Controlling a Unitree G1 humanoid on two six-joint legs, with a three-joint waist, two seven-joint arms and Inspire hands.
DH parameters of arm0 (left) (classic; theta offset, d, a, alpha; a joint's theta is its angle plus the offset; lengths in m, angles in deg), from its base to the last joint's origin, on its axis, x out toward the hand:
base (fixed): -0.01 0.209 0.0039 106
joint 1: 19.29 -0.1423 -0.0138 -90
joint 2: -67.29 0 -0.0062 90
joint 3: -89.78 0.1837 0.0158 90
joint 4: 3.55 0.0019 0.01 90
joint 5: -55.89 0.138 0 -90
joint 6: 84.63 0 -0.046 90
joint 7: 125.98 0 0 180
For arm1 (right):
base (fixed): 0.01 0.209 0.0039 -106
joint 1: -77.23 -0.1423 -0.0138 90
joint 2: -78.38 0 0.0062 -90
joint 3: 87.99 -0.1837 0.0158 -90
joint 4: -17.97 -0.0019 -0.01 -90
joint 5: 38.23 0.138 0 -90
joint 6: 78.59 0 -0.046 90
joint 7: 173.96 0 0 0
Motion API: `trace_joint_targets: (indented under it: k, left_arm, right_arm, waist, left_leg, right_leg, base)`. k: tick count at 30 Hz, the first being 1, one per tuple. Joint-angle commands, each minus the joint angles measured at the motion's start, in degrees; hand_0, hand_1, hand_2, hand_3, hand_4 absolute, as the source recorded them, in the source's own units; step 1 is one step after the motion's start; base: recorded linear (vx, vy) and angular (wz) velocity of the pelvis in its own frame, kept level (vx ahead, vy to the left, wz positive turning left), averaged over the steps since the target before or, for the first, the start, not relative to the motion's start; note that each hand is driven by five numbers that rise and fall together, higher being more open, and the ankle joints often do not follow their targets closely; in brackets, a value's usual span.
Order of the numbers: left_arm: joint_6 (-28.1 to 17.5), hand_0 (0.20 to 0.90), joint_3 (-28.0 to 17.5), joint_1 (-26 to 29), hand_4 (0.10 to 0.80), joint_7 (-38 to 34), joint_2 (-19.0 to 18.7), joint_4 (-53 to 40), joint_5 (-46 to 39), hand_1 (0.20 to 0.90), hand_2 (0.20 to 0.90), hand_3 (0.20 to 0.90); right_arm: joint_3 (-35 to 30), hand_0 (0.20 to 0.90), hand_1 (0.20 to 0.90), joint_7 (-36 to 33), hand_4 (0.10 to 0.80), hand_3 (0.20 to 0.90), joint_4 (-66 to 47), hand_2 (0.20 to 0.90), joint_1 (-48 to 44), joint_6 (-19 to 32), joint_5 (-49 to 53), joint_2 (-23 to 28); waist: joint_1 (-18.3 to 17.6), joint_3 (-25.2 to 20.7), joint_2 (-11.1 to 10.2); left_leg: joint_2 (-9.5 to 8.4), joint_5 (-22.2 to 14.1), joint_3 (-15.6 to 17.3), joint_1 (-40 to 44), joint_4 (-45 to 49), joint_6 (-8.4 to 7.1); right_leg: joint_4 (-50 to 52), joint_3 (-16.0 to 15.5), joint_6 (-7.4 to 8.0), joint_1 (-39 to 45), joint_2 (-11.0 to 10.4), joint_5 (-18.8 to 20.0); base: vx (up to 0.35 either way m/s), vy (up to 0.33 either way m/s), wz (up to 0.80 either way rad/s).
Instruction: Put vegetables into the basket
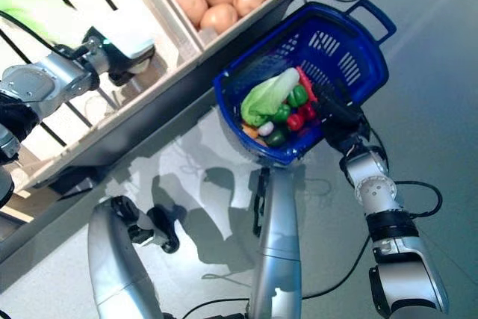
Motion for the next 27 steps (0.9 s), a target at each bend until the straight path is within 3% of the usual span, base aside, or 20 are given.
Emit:
trace_joint_targets:
  k: [1,8,12,19,20,23,24,25,27]
  left_arm:
    - [0.80,0.300,-6.60,-0.62,0.400,-8.56,-5.74,4.11,0.40,0.300,0.300,0.300]
    - [-5.33,0.300,-8.54,-2.76,0.400,-20.69,-7.90,1.50,0.31,0.300,0.300,0.300]
    - [-8.89,0.300,-10.13,-4.45,0.400,-24.59,-8.89,-0.85,-1.86,0.300,0.300,0.300]
    - [-17.75,0.300,-16.56,-8.75,0.400,-27.44,-5.81,-4.57,-13.58,0.300,0.300,0.300]
    - [-21.96,0.300,-19.90,-11.07,0.400,-25.63,-4.57,-7.75,-19.99,0.300,0.300,0.300]
    - [-26.71,0.300,-27.60,-16.45,0.400,-19.03,-2.48,-12.05,-31.85,0.300,0.300,0.300]
    - [-27.44,0.300,-30.29,-18.44,0.400,-16.14,-1.85,-13.37,-35.38,0.300,0.300,0.300]
    - [-29.85,0.300,-36.01,-22.81,0.400,-9.72,0.10,-15.87,-44.36,0.300,0.300,0.300]
    - [-30.01,0.300,-45.00,-29.81,0.400,0.92,4.91,-19.28,-56.64,0.300,0.300,0.300]
  right_arm:
    - [-4.04,0.900,0.900,1.82,0.800,0.900,-2.94,0.900,-1.84,3.55,-1.88,-3.12]
    - [-2.37,0.900,0.900,3.32,0.800,0.900,-2.32,0.900,-1.36,2.83,-2.75,-3.76]
    - [-1.26,0.900,0.900,2.98,0.800,0.900,-2.34,0.900,-1.57,2.95,-3.72,-4.54]
    - [1.96,0.900,0.900,2.23,0.800,0.900,-0.43,0.900,-2.68,4.58,-11.01,-6.58]
    - [4.12,0.900,0.900,3.44,0.800,0.900,-0.70,0.900,-2.71,7.05,-20.61,-7.32]
    - [7.03,0.900,0.900,6.85,0.800,0.900,-1.96,0.900,-1.93,8.90,-30.00,-7.74]
    - [7.45,0.900,0.900,7.75,0.800,0.900,-2.39,0.900,-1.57,9.22,-32.28,-7.87]
    - [8.28,0.900,0.900,9.40,0.800,0.900,-3.02,0.900,-0.91,9.82,-36.40,-8.04]
    - [9.63,0.900,0.900,11.06,0.800,0.900,-3.66,0.900,-0.59,11.55,-42.57,-8.28]
  waist:
    - [-0.31,-5.61,0.53]
    - [0.03,-8.31,0.96]
    - [0.54,-9.47,1.36]
    - [1.69,-11.31,1.33]
    - [2.28,-12.15,1.20]
    - [3.17,-13.11,0.76]
    - [3.35,-13.48,0.69]
    - [3.82,-14.15,0.49]
    - [4.71,-15.28,0.00]
  left_leg:
    - [1.83,-2.00,-4.74,4.83,-7.67,-3.17]
    - [2.18,0.69,-1.13,12.66,-15.79,-3.65]
    - [1.35,2.58,0.51,17.60,-21.13,-4.02]
    - [-0.52,4.73,2.04,27.09,-30.80,-3.96]
    - [-0.93,5.55,2.52,31.01,-34.73,-4.24]
    - [-1.09,6.09,2.91,35.01,-38.09,-4.40]
    - [-1.14,8.12,3.36,35.69,-40.06,-3.91]
    - [-1.17,8.74,3.61,37.99,-42.18,-4.02]
    - [-1.62,9.46,4.34,42.49,-45.65,-4.16]
  right_leg:
    - [-13.65,1.29,2.79,5.20,-2.74,10.54]
    - [-21.90,-1.40,3.51,13.59,-2.06,12.09]
    - [-27.14,-2.71,3.50,18.56,-1.84,12.95]
    - [-34.77,-3.84,2.83,26.95,-1.51,13.52]
    - [-37.88,-4.31,2.82,30.65,-1.56,13.88]
    - [-40.61,-5.20,3.03,34.53,-1.89,14.25]
    - [-42.42,-5.75,2.49,35.20,-1.91,16.03]
    - [-44.13,-6.33,2.59,37.46,-2.14,16.46]
    - [-47.16,-7.31,2.85,41.82,-1.99,16.90]
  base:
    - [0.065,0.005,0.02]
    - [0.016,0.004,-0.05]
    - [0.001,0.025,-0.05]
    - [0.037,0.025,-0.03]
    - [0.097,0.014,-0.01]
    - [0.062,-0.005,-0.12]
    - [0.024,-0.029,-0.09]
    - [0.024,-0.031,-0.06]
    - [0.105,-0.028,-0.16]
